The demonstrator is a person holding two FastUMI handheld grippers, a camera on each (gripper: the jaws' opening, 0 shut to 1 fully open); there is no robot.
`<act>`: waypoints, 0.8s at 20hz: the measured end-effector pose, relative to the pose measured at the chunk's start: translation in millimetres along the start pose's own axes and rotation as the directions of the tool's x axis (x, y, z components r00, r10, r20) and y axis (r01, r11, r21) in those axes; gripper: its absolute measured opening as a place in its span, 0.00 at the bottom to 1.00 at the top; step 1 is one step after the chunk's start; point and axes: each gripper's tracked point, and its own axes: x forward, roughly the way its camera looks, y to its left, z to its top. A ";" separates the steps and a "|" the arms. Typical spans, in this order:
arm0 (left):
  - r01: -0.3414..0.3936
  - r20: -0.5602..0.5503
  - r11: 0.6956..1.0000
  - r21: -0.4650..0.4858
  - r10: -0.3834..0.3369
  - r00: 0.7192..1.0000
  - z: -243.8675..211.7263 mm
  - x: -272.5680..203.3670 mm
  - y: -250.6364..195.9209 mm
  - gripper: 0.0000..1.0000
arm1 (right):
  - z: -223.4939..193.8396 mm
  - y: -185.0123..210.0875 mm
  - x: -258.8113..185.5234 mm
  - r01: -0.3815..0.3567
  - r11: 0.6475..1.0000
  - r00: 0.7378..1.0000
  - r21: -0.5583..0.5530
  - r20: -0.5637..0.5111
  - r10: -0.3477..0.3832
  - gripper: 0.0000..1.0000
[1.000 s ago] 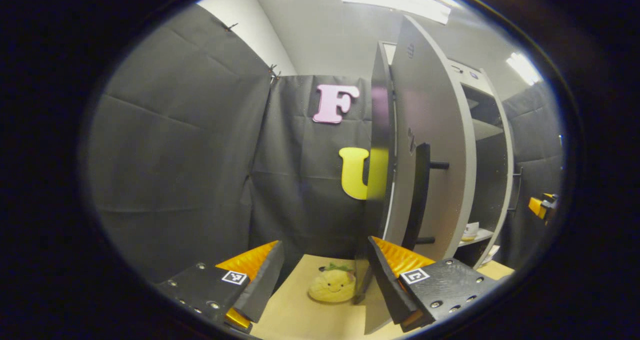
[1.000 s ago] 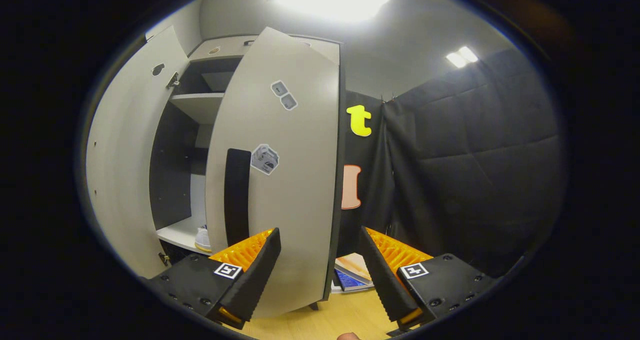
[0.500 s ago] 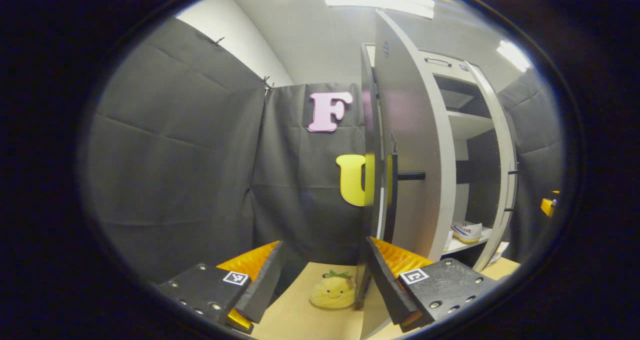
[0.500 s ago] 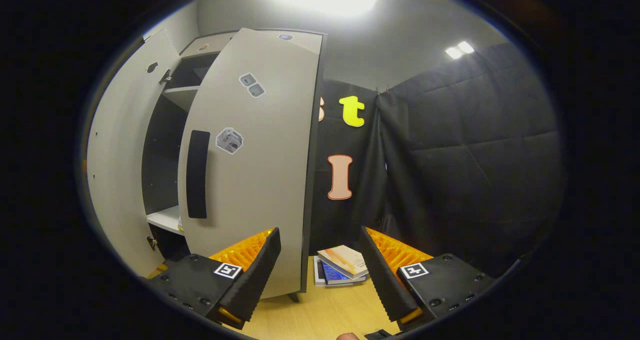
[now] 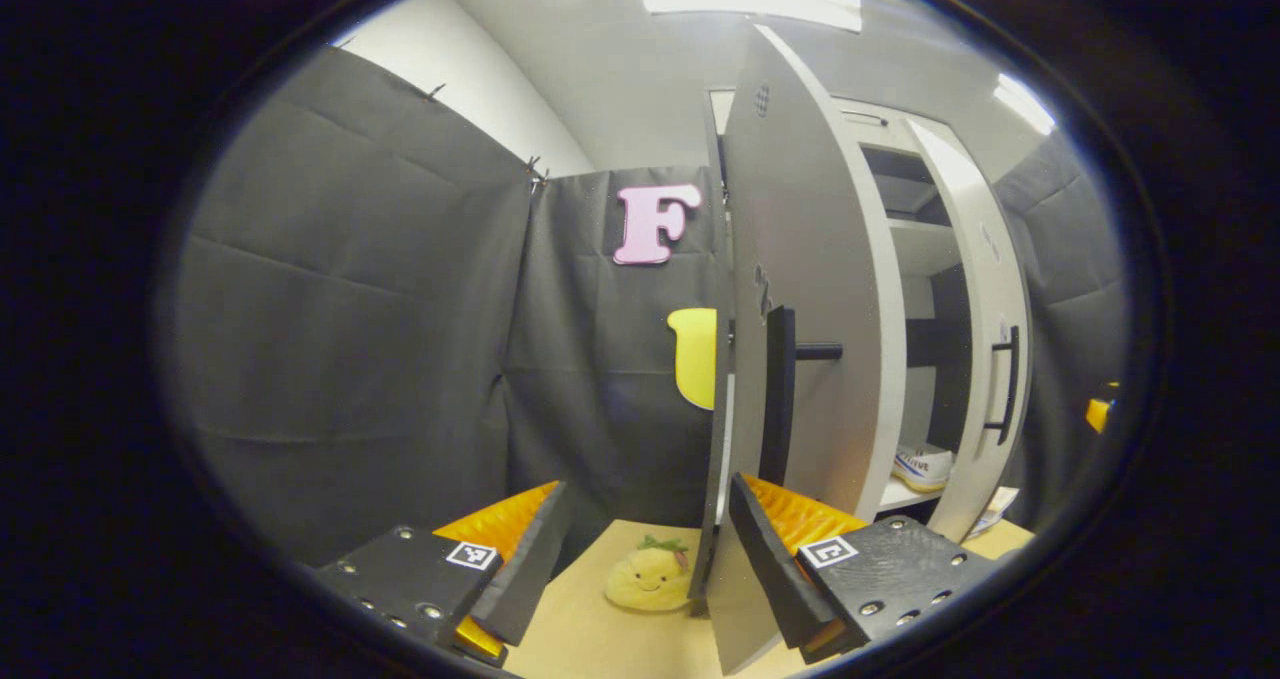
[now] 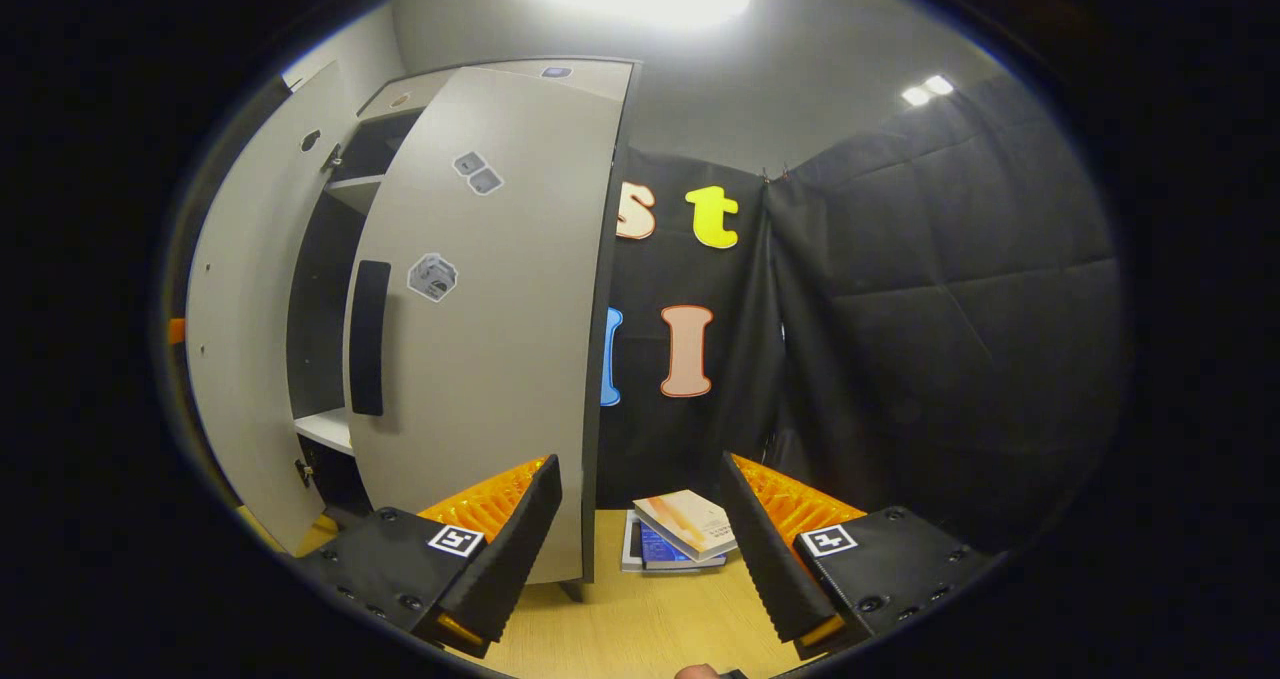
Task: Grab one shoe with the right hand and put it into the shoe cabinet, grab the other shoe with the left hand and put it into the shoe cabinet; then close the right door with the right hand and the left door with the left hand.
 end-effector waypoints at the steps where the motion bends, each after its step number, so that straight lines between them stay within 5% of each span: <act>1: -0.001 0.002 1.000 0.002 0.001 1.000 0.2 -0.5 -5.3 1.00 | -1.5 -2.9 0.1 -0.005 1.000 1.000 -0.003 -0.002 0.005 0.99; 16: 0.150 0.024 0.987 -0.057 -0.149 0.989 -1.5 35.0 -147.8 1.00 | -19.4 -47.3 -11.3 -0.007 1.000 1.000 0.014 -0.016 0.008 0.99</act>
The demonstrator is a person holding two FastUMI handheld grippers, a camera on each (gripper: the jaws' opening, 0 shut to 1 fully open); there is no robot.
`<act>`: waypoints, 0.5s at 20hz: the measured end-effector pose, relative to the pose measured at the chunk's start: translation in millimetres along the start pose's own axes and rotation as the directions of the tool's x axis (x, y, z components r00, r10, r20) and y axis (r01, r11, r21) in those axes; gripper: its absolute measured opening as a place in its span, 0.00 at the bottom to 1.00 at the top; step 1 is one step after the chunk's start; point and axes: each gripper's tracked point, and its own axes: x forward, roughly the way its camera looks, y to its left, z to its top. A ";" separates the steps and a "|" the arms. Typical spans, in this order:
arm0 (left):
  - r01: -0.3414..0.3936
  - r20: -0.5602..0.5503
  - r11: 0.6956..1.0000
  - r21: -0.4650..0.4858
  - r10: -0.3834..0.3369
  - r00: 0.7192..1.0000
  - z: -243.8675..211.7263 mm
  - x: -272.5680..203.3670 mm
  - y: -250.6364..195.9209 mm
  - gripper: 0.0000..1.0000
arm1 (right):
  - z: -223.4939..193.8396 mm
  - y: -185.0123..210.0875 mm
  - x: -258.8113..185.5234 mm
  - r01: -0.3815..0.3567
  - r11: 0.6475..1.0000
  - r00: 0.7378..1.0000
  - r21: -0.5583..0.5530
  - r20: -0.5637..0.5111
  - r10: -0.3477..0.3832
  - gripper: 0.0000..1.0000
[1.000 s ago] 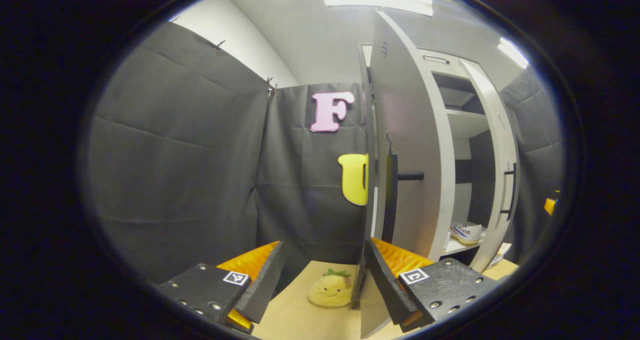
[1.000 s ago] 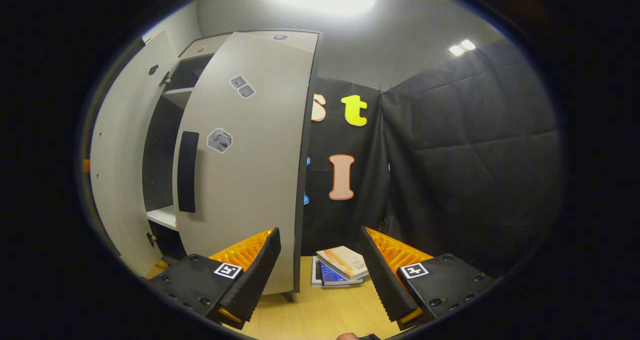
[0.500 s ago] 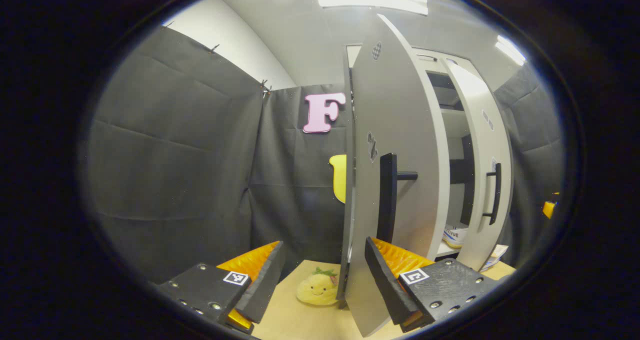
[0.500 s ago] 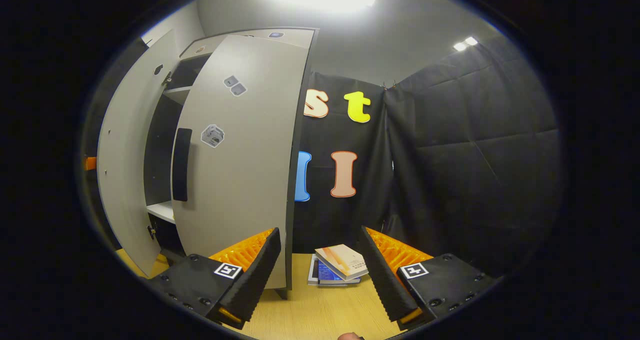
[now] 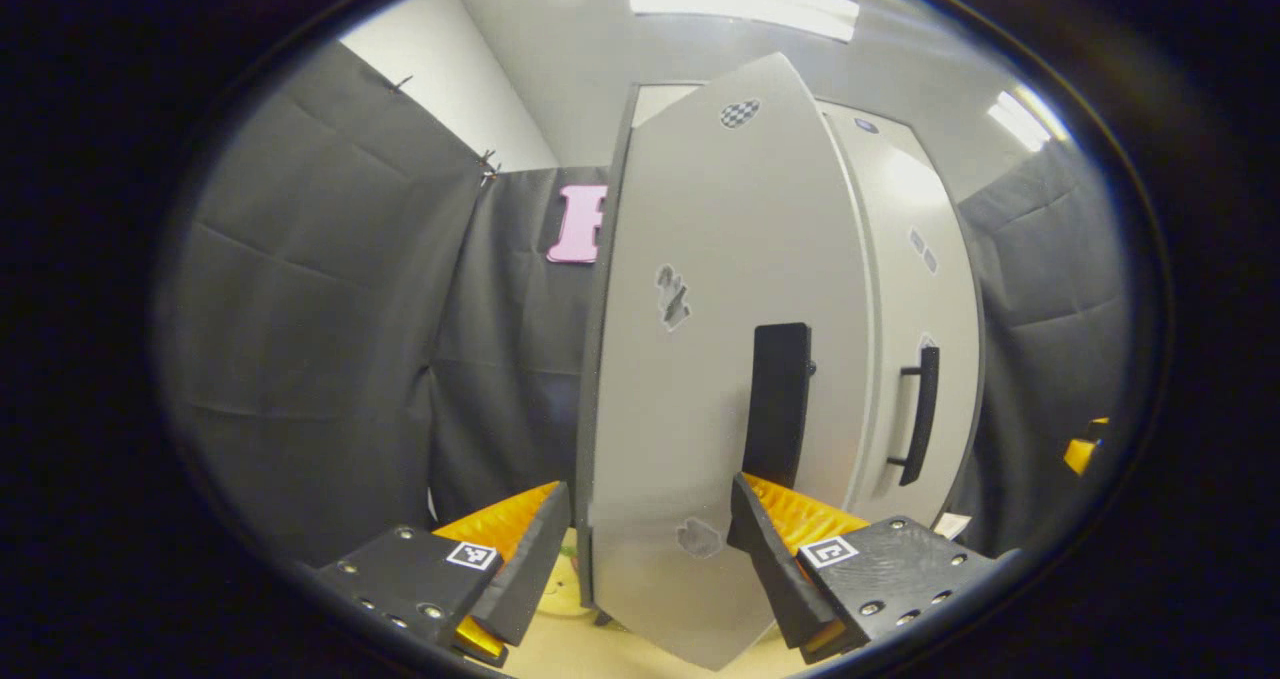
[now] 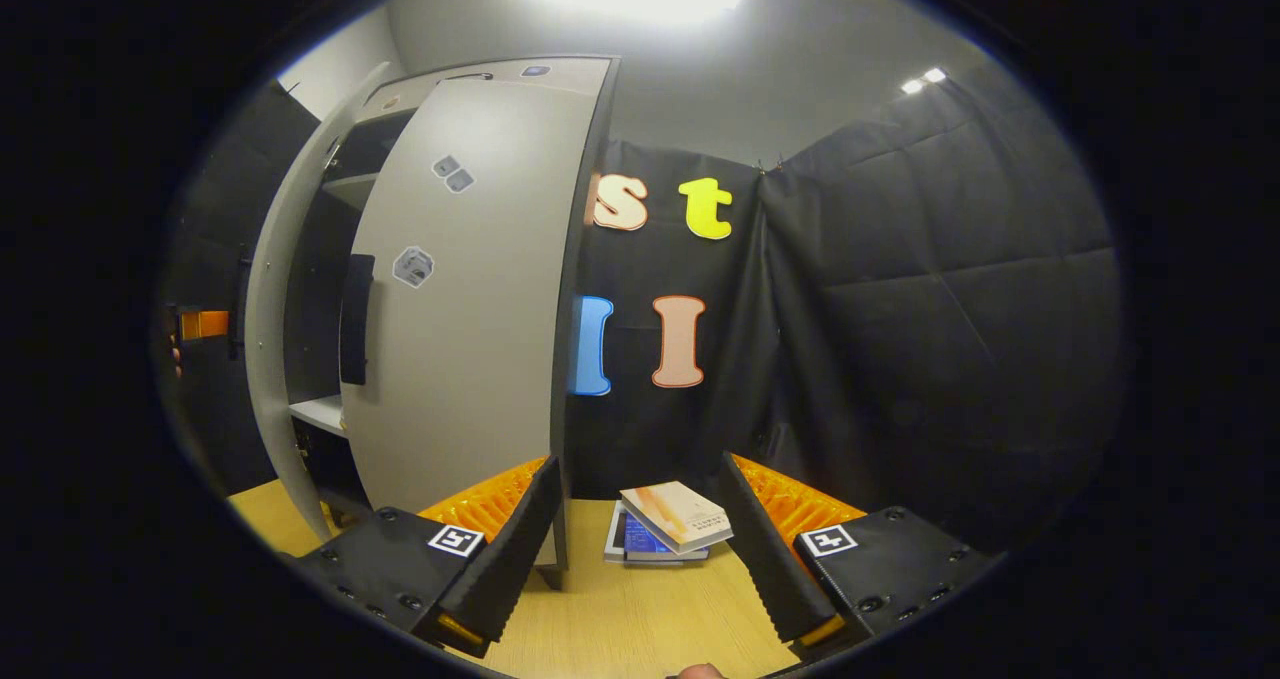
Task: Grab one shoe with the right hand and put it into the shoe cabinet, grab the other shoe with the left hand and put it into the shoe cabinet; then close the right door with the right hand and the left door with the left hand.
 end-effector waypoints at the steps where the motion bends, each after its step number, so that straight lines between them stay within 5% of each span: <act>1: 0.006 -0.001 1.000 0.005 -0.006 1.000 -3.1 9.1 -10.9 0.96 | -1.7 -4.8 -1.0 0.008 1.000 1.000 0.001 -0.003 -0.008 0.99; 5: -0.001 0.003 0.999 0.049 0.000 1.000 -9.4 21.2 -33.1 0.93 | -11.8 -16.3 -6.5 0.021 1.000 1.000 0.013 -0.016 -0.021 0.99; 7: -0.007 -0.001 0.998 0.070 0.007 1.000 -13.0 20.5 -39.6 1.00 | -15.4 -16.0 -6.1 0.009 1.000 1.000 0.023 -0.023 -0.008 0.99; 10: -0.012 0.010 0.996 0.089 0.012 1.000 -13.0 17.6 -46.9 0.93 | -15.0 -14.1 -2.8 -0.030 0.999 0.999 0.034 -0.021 0.031 0.99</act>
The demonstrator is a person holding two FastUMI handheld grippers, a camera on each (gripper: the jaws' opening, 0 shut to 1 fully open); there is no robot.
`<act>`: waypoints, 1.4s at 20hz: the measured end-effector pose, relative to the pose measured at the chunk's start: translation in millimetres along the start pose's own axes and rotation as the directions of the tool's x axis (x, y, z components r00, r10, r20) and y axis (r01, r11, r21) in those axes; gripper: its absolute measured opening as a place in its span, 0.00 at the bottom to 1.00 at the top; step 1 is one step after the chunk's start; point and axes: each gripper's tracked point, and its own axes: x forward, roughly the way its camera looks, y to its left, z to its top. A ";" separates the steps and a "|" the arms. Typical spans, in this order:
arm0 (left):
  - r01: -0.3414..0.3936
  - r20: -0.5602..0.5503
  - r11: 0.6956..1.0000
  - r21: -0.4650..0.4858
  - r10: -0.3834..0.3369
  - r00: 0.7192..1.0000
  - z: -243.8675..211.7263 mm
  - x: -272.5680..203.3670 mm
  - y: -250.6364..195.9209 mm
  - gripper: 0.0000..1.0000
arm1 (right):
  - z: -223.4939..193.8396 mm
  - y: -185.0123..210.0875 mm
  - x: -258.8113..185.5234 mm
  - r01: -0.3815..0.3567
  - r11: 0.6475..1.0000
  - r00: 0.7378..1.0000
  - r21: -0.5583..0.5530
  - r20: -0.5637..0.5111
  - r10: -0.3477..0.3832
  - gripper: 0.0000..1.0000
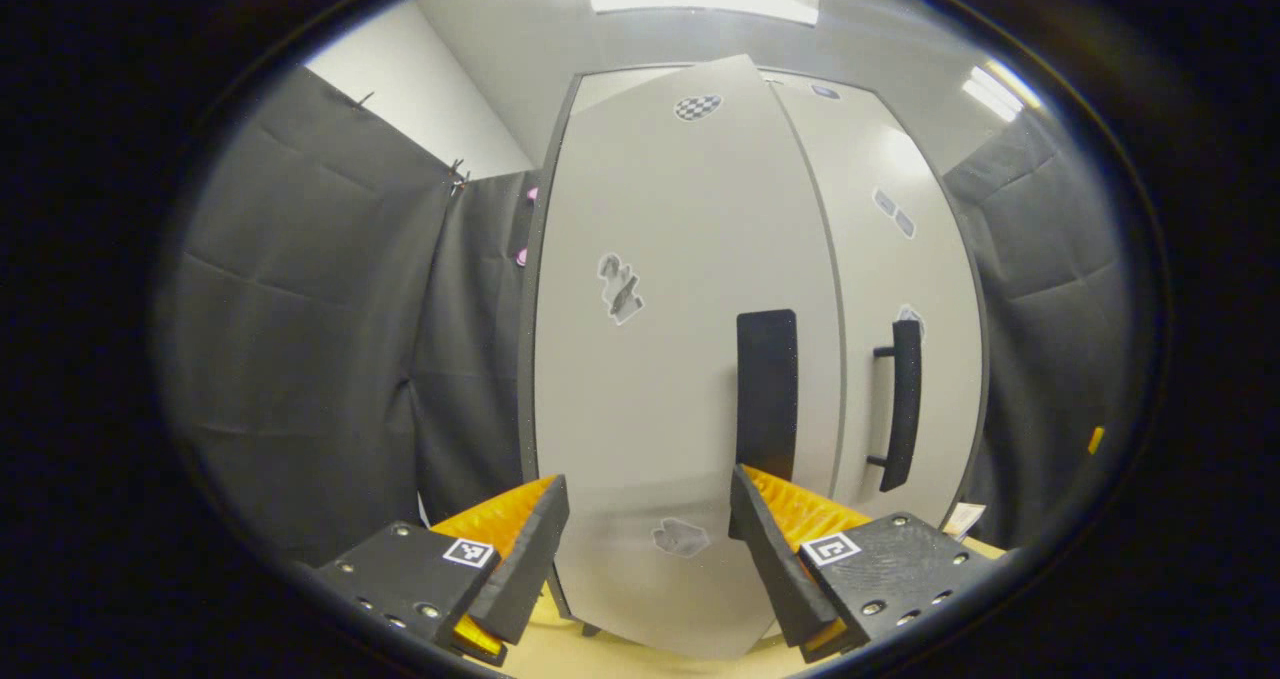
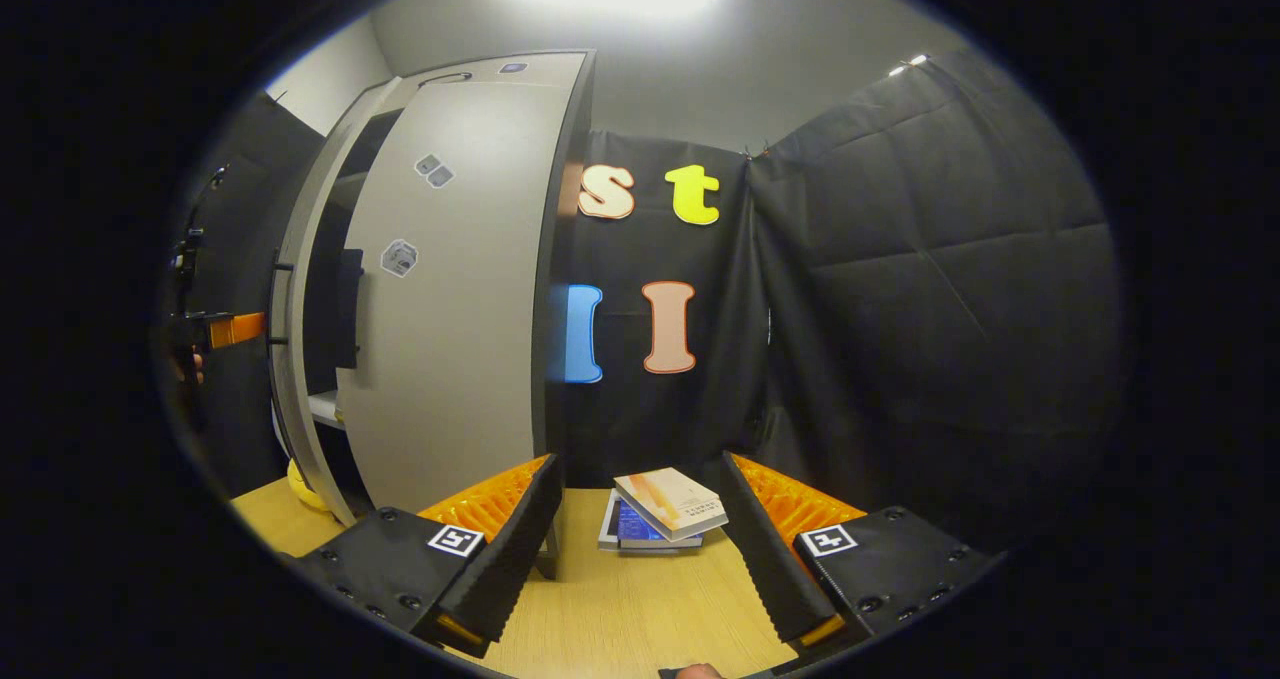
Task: Grab one shoe with the right hand and put it into the shoe cabinet, grab the other shoe with the left hand and put it into the shoe cabinet; then close the right door with the right hand and the left door with the left hand.
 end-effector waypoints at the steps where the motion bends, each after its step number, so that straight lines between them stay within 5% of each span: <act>1: -0.005 -0.004 1.000 0.014 0.005 1.000 -1.3 -0.7 -0.5 1.00 | 1.2 1.4 1.3 -0.015 1.000 1.000 0.006 0.004 0.015 0.97; 3: -0.039 -0.005 0.998 0.046 0.039 0.999 3.0 -3.9 3.3 0.93 | 3.8 7.4 1.6 -0.062 0.998 0.998 0.017 0.005 0.062 0.99; 4: -0.047 0.003 0.997 0.054 0.047 0.999 8.0 -8.9 6.7 0.99 | 6.6 9.6 -0.7 -0.083 0.996 0.997 0.015 0.009 0.083 0.99; 9: -0.044 0.005 0.996 0.076 0.044 0.999 19.0 -62.5 22.5 1.00 | 22.7 12.0 -24.0 -0.095 0.995 0.994 0.011 0.050 0.095 0.97; 28: -0.023 -0.051 0.998 0.059 0.026 0.998 13.0 -228.9 130.1 0.93 | 41.5 44.4 -144.3 -0.032 0.999 0.996 -0.036 0.084 0.035 0.99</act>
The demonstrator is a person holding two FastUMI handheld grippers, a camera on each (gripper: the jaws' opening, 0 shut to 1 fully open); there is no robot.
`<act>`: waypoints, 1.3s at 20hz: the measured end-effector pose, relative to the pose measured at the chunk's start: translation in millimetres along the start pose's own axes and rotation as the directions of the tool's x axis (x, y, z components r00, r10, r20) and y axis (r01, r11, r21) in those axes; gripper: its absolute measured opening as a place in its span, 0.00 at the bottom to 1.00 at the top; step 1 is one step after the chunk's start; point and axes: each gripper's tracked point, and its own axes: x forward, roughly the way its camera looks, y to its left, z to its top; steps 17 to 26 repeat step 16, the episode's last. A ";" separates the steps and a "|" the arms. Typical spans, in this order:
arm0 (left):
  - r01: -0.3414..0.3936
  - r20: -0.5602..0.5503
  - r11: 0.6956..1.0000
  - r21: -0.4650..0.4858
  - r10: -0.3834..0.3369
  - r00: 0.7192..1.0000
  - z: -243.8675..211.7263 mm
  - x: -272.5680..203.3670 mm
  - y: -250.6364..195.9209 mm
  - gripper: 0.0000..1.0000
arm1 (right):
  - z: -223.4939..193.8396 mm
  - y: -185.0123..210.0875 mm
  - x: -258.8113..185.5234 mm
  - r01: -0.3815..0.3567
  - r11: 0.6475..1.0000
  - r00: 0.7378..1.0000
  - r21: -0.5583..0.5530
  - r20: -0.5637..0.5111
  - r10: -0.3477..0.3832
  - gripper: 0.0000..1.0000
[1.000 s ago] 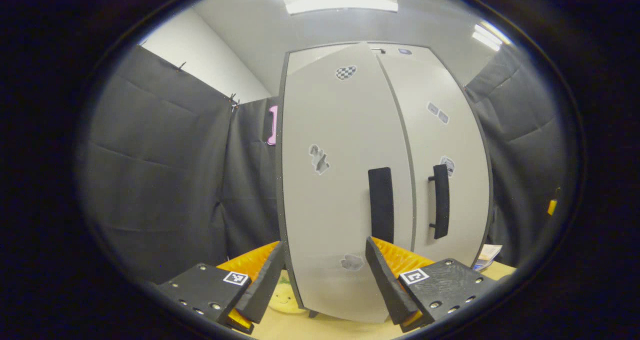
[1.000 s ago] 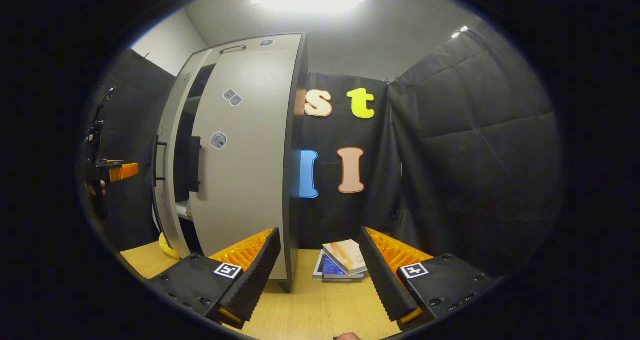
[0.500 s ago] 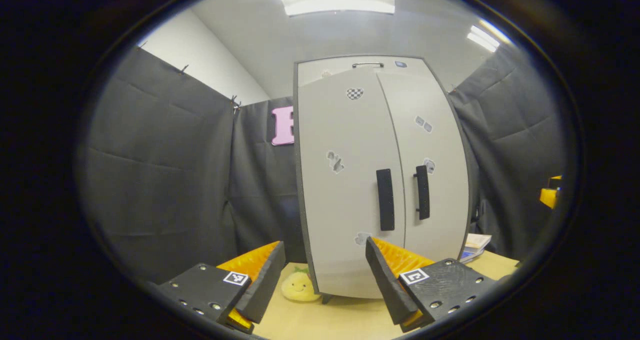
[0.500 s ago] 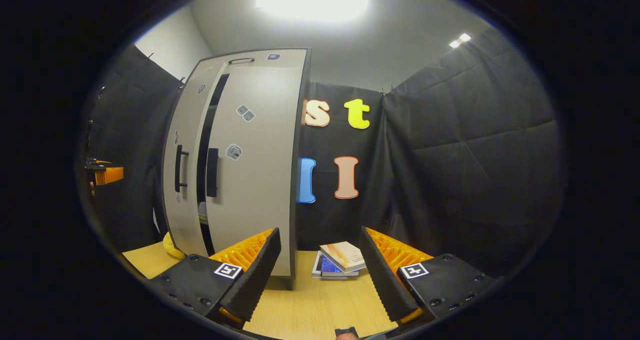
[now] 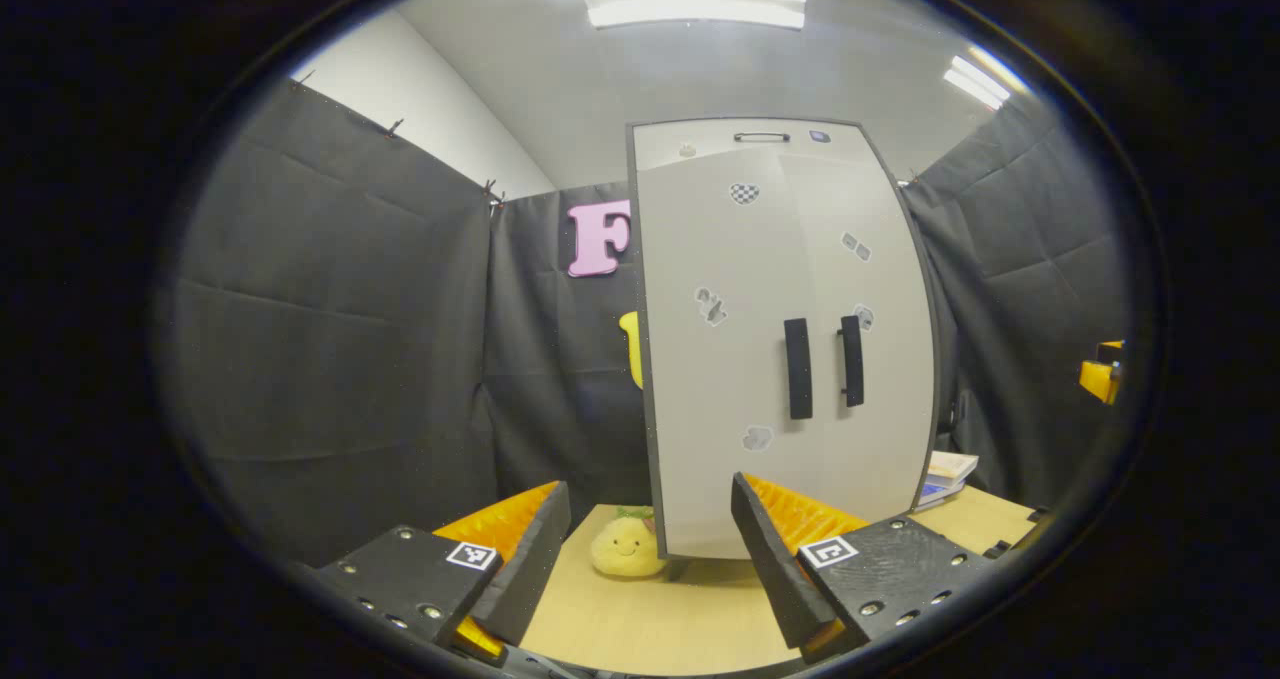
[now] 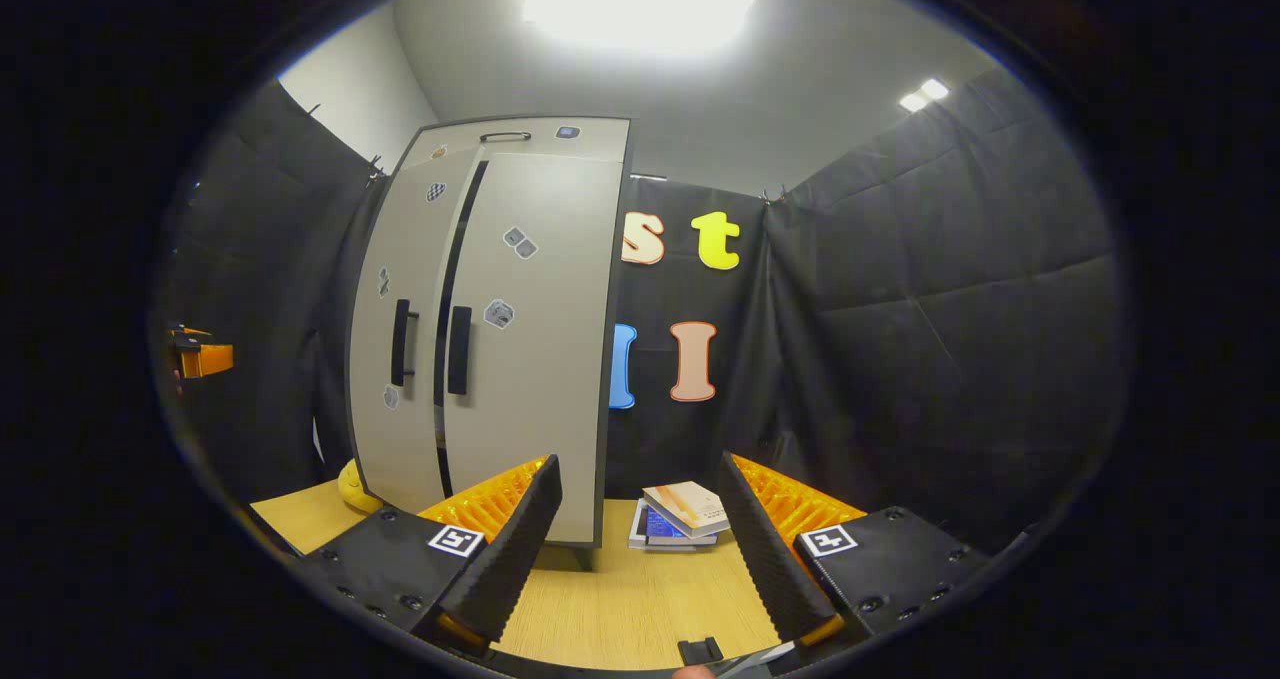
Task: Grab one shoe with the right hand and put it into the shoe cabinet, grab the other shoe with the left hand and put it into the shoe cabinet; then close the right door with the right hand and the left door with the left hand.
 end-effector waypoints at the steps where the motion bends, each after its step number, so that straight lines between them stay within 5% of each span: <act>1: -0.001 -0.005 1.000 -0.003 0.001 1.000 -3.3 -5.9 4.6 0.93 | 1.4 2.3 -4.4 0.002 1.000 1.000 0.001 0.002 -0.002 0.99; 6: -0.006 -0.010 1.000 -0.022 0.006 1.000 -18.0 -28.5 21.1 0.93 | 2.6 5.7 -19.7 0.018 1.000 1.000 -0.001 0.002 -0.018 0.99; 7: -0.008 -0.009 1.000 -0.021 0.007 1.000 -19.6 -31.8 23.7 1.00 | 3.3 5.8 -22.3 0.022 1.000 1.000 -0.001 0.003 -0.022 0.99; 11: -0.008 -0.008 1.000 -0.021 0.008 1.000 -21.4 -39.8 30.6 0.93 | 5.0 7.4 -28.1 0.027 1.000 1.000 0.009 0.009 -0.027 0.99; 14: -0.010 -0.003 1.000 -0.019 0.010 1.000 -18.2 -46.1 31.8 1.00 | 7.1 6.3 -30.9 0.031 0.999 0.999 0.010 0.015 -0.031 0.99; 15: -0.011 0.000 1.000 -0.018 0.011 1.000 -17.9 -45.2 31.8 0.93 | 7.8 5.9 -31.0 0.031 0.999 0.999 0.012 0.017 -0.031 0.99; 16: -0.012 0.001 1.000 -0.016 0.012 1.000 -16.3 -47.3 32.0 1.00 | 7.7 5.2 -31.1 0.032 0.999 0.999 0.015 0.017 -0.032 0.99; 26: -0.012 0.001 1.000 -0.016 0.012 1.000 -16.3 -47.3 32.0 1.00 | 7.7 5.2 -31.1 0.032 0.999 0.999 0.015 0.017 -0.032 0.99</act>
